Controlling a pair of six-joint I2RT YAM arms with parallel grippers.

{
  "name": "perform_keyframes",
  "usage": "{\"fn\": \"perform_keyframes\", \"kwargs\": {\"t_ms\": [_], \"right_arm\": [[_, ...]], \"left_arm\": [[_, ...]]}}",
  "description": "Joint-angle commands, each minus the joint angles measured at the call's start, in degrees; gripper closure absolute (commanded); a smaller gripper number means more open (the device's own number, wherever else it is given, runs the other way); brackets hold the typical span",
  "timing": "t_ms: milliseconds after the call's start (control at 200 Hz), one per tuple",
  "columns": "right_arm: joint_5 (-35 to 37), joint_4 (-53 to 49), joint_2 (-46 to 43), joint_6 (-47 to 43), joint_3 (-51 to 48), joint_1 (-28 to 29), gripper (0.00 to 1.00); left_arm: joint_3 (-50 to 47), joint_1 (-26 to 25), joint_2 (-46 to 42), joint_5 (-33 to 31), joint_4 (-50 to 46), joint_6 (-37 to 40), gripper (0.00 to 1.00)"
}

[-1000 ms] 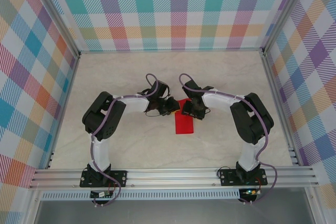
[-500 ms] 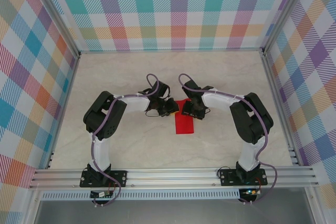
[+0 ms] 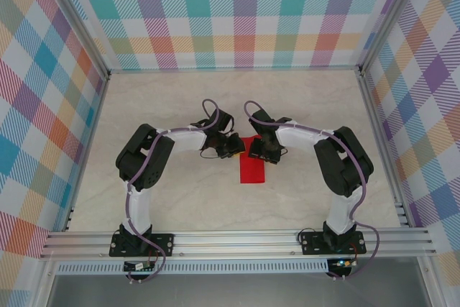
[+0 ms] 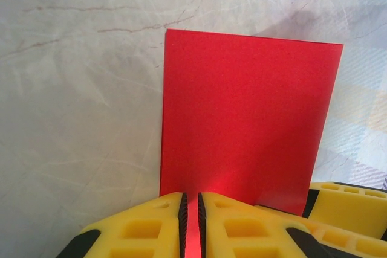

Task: Fold a paper plane with a square sheet of paper (pick it up from the middle)
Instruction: Hold the square sheet of paper at the center of the table.

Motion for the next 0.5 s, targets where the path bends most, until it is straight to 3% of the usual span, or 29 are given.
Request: {"fn": "perform_keyframes", "kwargs": {"t_ms": [0,265,495], "right_arm": [[4.06,-0.12,7.6,-0.26,-3.94,-0.88,0.43],[1.69,0.49,4.16,-0.69,-3.69,-1.01,0.42],[-4.74,3.2,-9.5,-1.64,-4.76,-2.22,0.38]], "left_arm": [[1.3,-0.9,2.03,-1.55,-2.99,1.37,0.85],[1.56,-0.88,2.84,-2.76,-5.45,2.0,0.86],[1.39,-0.99,3.69,-4.52,-9.05,3.72,0.87]]}}
